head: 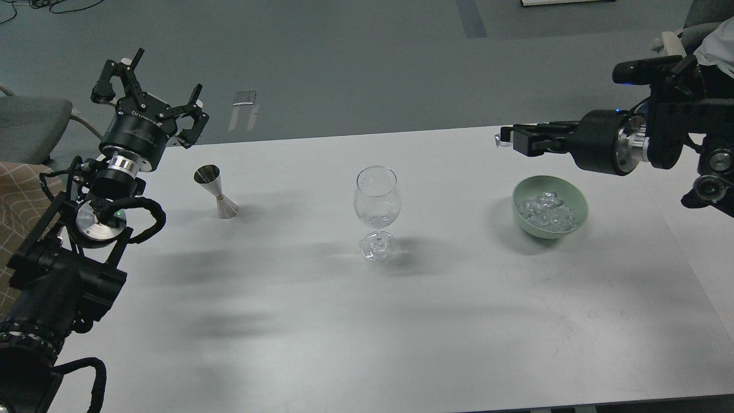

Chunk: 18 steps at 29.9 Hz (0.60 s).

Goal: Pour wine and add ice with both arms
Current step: 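Lift the right gripper from the bowl and carry it toward the glass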

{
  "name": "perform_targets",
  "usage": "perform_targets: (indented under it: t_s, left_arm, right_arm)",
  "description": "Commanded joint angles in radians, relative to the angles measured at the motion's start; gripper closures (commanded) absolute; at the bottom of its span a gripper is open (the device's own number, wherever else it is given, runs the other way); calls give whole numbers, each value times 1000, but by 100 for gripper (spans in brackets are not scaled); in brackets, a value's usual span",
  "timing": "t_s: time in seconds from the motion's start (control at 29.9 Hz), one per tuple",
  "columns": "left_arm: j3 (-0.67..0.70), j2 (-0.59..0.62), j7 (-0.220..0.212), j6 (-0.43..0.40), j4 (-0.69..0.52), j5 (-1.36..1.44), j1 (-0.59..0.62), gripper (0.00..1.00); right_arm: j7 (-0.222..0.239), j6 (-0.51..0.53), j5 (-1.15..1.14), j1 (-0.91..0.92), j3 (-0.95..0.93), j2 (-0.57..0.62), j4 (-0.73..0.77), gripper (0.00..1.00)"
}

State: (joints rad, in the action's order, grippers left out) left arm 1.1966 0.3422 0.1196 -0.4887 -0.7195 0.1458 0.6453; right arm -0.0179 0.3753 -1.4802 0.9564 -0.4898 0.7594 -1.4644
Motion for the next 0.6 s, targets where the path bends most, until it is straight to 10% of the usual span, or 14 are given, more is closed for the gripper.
perform_targets:
  t_s: [0.0,0.57]
  left_arm:
    - [1,12,2,0,0,0,-1,2]
    - [1,41,2,0,0,-2,-6,2]
  right_arm:
    - [21,2,0,18,-3,-26,-36,75]
    - [30,2,0,55,-13,-113,-132,75]
